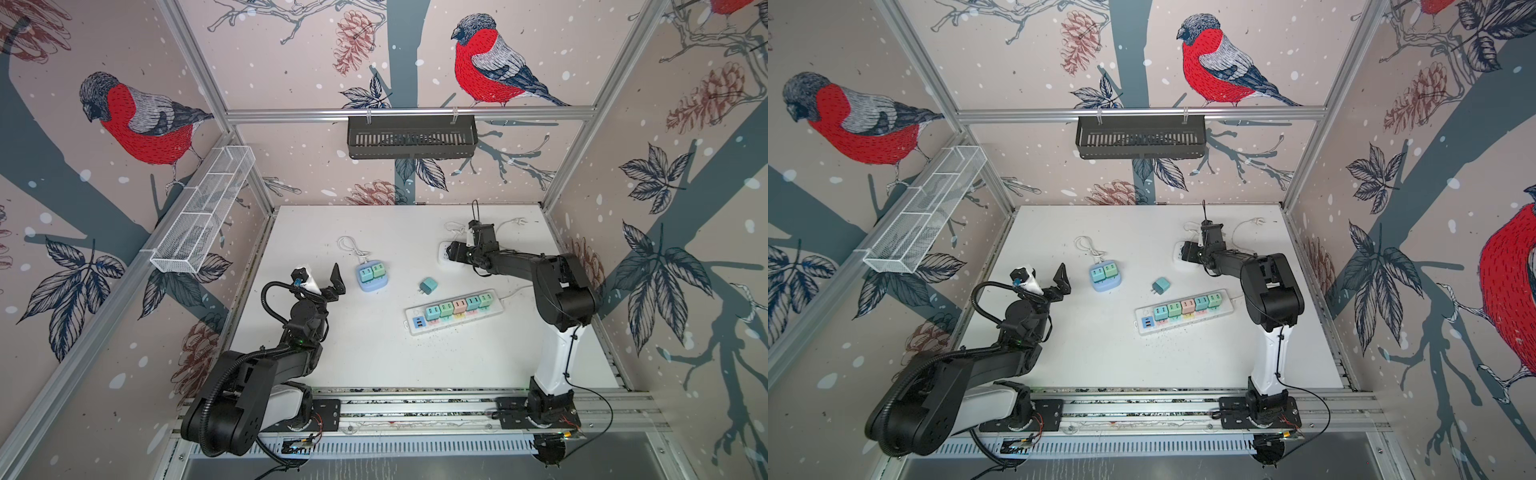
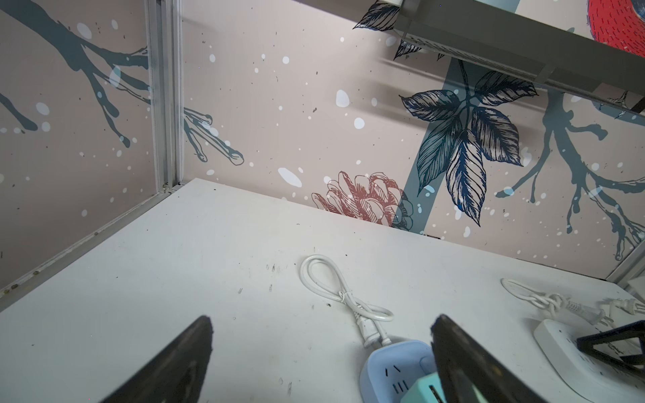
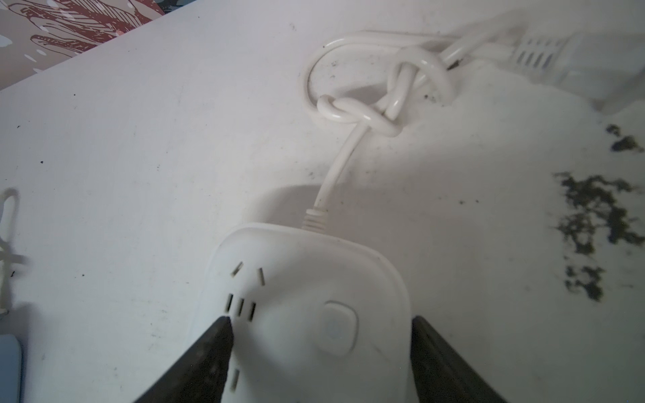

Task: Insert the plug
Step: 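Move the right gripper past the white square strip toward a teal adapter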

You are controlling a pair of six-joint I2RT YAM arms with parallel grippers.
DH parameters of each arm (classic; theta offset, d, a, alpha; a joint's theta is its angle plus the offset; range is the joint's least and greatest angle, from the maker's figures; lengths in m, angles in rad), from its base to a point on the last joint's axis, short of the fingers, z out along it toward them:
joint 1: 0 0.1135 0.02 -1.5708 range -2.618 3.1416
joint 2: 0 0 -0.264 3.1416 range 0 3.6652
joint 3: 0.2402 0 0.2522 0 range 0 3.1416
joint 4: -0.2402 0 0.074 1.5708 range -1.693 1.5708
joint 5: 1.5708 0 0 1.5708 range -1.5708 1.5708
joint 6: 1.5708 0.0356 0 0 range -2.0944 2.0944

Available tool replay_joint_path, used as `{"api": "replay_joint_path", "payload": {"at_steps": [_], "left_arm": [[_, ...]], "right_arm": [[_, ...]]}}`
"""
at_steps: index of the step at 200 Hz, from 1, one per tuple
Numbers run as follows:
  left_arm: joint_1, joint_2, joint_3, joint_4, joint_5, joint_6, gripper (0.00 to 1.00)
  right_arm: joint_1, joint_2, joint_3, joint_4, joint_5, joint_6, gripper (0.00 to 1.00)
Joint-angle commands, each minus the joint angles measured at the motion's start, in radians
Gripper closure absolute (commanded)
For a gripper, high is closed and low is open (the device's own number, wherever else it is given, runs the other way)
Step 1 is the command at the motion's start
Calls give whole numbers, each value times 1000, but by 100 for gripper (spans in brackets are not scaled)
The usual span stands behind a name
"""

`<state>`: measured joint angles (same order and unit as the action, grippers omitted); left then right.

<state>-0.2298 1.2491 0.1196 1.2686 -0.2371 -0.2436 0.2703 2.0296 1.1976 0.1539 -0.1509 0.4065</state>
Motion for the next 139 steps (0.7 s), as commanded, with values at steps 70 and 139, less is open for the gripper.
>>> {"api": "replay_joint_path", "payload": {"at_steps": [70,139], "left_arm": [[4,0,0,74,2,-5,3],[5,5,2,77,1,-6,3]], "right_arm": [[143,100,149,-162,47,-139,27],[224,103,160,-188,23,-177,26]]}}
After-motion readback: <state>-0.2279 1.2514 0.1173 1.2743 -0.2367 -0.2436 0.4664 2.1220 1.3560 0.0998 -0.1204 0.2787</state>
